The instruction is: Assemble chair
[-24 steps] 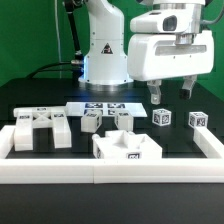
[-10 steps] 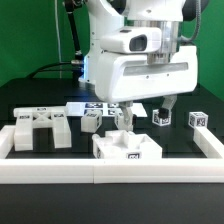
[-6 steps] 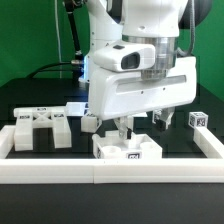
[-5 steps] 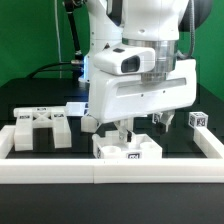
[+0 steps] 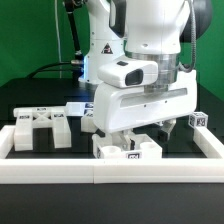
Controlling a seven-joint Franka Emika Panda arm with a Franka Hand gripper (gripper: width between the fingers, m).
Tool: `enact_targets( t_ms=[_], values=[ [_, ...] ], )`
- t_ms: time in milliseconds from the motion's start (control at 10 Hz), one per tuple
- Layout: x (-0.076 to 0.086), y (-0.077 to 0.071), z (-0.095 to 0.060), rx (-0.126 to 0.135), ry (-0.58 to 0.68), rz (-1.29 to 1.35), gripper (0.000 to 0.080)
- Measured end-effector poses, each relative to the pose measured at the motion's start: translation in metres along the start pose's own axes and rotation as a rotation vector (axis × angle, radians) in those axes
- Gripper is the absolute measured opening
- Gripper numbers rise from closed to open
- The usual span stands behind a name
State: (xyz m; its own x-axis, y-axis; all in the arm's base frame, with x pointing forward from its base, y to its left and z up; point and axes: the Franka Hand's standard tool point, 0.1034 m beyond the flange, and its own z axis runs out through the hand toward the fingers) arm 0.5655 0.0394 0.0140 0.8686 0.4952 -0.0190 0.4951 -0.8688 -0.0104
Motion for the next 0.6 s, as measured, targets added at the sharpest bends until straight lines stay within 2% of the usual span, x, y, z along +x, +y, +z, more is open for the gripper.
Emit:
enact_targets(
  t_ms=[300,400,500,600],
  values=[
    [-0.0087,-0.0057,0.0081,0.000,0.005,-0.003,0.0650],
    [-0.0093,-0.0059,0.0088,-0.001,0.007,-0.003,0.0622],
    [-0.0092,-0.0060,0.0087,-0.001,0.007,-0.003,0.0476],
    [-0.0092,-0.0060,0.0088,-0.001,0.007,-0.004,0.0476]
  ],
)
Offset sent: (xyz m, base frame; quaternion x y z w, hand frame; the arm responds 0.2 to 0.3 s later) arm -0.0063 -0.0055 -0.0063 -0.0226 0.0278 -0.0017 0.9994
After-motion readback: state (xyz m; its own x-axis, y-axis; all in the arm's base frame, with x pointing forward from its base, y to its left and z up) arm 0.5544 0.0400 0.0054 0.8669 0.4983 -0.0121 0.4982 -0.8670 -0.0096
